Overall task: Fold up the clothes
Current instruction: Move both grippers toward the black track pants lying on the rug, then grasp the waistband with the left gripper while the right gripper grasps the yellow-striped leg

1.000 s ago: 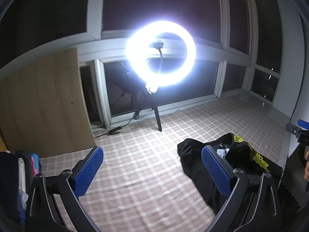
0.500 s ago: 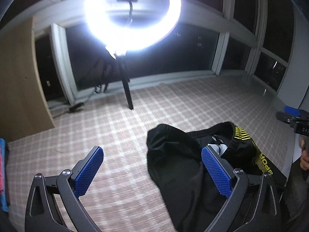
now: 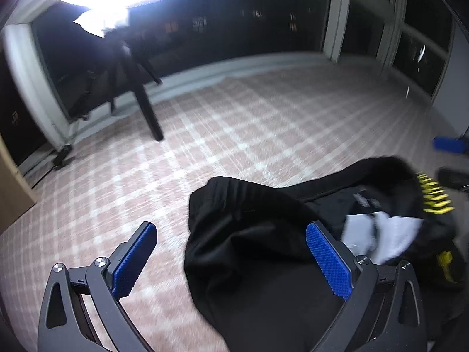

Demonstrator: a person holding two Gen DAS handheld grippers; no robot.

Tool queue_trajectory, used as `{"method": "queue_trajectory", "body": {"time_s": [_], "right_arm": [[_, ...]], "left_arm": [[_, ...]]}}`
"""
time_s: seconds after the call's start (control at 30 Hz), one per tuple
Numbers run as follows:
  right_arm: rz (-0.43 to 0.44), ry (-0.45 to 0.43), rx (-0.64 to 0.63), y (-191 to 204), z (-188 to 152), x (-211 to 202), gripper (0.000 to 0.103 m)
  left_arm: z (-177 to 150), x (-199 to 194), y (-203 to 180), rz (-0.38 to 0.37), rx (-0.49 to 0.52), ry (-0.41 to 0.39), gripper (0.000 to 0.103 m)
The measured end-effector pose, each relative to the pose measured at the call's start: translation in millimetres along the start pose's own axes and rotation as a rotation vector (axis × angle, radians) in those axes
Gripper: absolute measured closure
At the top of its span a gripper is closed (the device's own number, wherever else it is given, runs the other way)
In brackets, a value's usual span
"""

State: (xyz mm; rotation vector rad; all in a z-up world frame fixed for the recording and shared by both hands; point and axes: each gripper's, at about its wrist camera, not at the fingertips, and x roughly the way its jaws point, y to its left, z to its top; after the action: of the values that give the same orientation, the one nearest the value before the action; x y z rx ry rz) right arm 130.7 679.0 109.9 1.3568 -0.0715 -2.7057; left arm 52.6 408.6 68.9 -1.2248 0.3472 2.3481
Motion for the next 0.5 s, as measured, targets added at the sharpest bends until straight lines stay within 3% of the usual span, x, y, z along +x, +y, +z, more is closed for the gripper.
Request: {"method": "queue_trajectory", "body": {"time_s": [0.03, 0.1, 0.17, 0.23, 0.37, 0.5], "right_arm": [[0.020, 0.002, 0.009, -3.9, 0.5, 1.5, 0.008], [0.076, 0.012, 0.042, -9.9, 0.4, 5.0, 0.008], [0.138, 0.016, 0.070, -10.9, -0.4, 5.4, 0.008], [0.224, 0.013, 0.081, -7.7, -2.7, 1.0, 0.008], [0.267, 0.004, -0.034, 16.5, -8.6, -11.4, 0.008], [0.160, 0.043, -0.197, 48.0, -17.9, 4.6, 0.008]], "left_arm": [[1.7, 8.8, -2.3, -0.005, 0.010, 0.018, 0.003], [4.3, 20.0, -7.1, -0.001, 0.032, 0.042, 0.018], [5.4, 23.9, -10.6, 0.013, 0.047, 0.053, 0.062], [5.1, 21.1, -11.6, -0.026, 0.046, 0.051, 0.081], [4.2, 6.0, -12.3, -0.066, 0.059, 0.008, 0.099], [6.6, -6.9, -8.4, -0.087, 0.062, -0.028, 0.100]]}}
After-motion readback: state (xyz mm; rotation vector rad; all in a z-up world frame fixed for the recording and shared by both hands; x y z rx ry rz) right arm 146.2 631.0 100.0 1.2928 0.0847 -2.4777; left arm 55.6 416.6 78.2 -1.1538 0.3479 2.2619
